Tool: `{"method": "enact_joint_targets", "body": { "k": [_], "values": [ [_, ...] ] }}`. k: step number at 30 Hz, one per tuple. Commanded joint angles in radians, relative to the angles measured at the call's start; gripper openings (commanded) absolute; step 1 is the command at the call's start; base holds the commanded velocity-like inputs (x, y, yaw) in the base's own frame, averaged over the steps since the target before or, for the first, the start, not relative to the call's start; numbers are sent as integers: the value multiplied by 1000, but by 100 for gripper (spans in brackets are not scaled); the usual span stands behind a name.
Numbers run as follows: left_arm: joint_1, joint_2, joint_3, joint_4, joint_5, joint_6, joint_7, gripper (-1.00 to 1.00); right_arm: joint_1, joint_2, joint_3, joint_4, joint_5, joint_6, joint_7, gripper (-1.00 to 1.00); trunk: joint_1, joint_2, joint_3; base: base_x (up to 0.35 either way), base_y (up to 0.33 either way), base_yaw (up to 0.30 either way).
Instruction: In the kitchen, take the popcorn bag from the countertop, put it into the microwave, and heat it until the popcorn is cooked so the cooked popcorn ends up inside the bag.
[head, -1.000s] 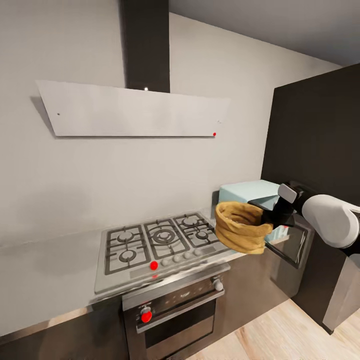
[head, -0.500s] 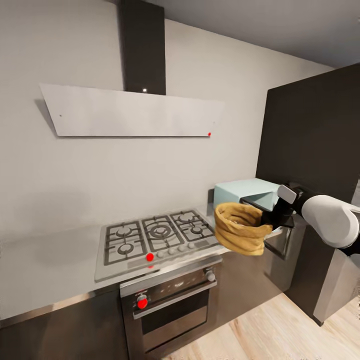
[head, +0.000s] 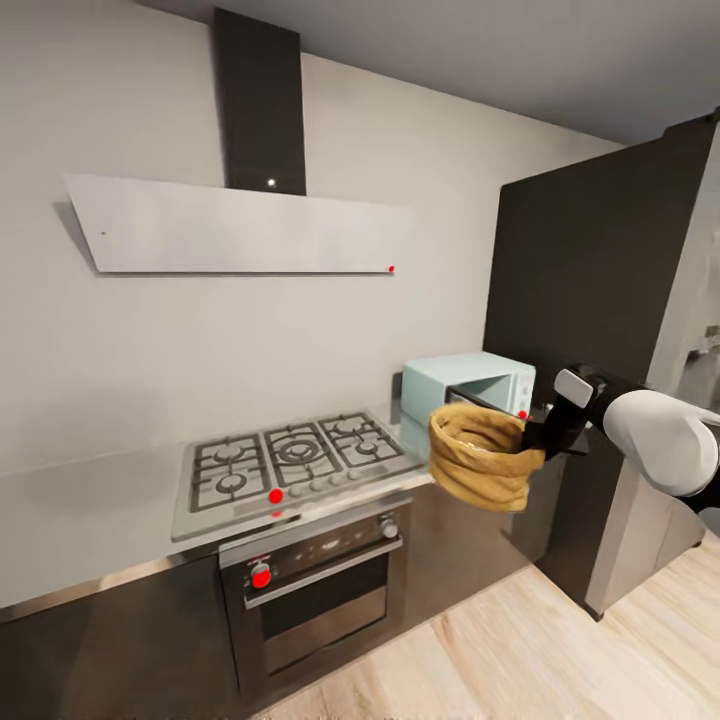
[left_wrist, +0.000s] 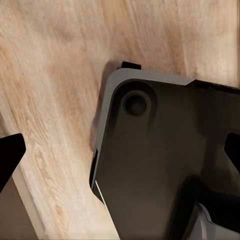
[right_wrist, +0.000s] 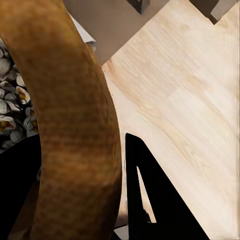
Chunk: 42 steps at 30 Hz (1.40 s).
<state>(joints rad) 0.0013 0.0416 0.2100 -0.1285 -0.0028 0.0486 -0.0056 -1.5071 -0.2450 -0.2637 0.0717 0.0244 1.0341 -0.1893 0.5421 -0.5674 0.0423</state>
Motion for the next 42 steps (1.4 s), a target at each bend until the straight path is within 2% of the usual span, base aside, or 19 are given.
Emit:
{"method": "enact_joint_targets", "body": {
  "k": [1,16,33,37,42],
  "values": [
    [0,0,5,-2,0,5,-1,100,-1,0,-9,2,2,0,-7,-100,0,-1,0,-250,-143,-201],
    [0,0,5,-2,0,5,0,100,-1,0,-9,2,2,0,-7,-100,0,-1,0,-260,-23,-239],
    [0,1,5,-2,0,3,1,100,-1,0,-9,2,2,0,-7,-100,0,-1,0,-6,0,-262],
    [0,1,5,-2,0,-33,1,100,-1,0,-9,2,2,0,-7,-100,0,-1,0,0,0,-263],
    [0,1,4,-2,0,-39,1,100,-1,0,-9,2,2,0,-7,-100,0,-1,0,73,-59,-264]
  ]
}}
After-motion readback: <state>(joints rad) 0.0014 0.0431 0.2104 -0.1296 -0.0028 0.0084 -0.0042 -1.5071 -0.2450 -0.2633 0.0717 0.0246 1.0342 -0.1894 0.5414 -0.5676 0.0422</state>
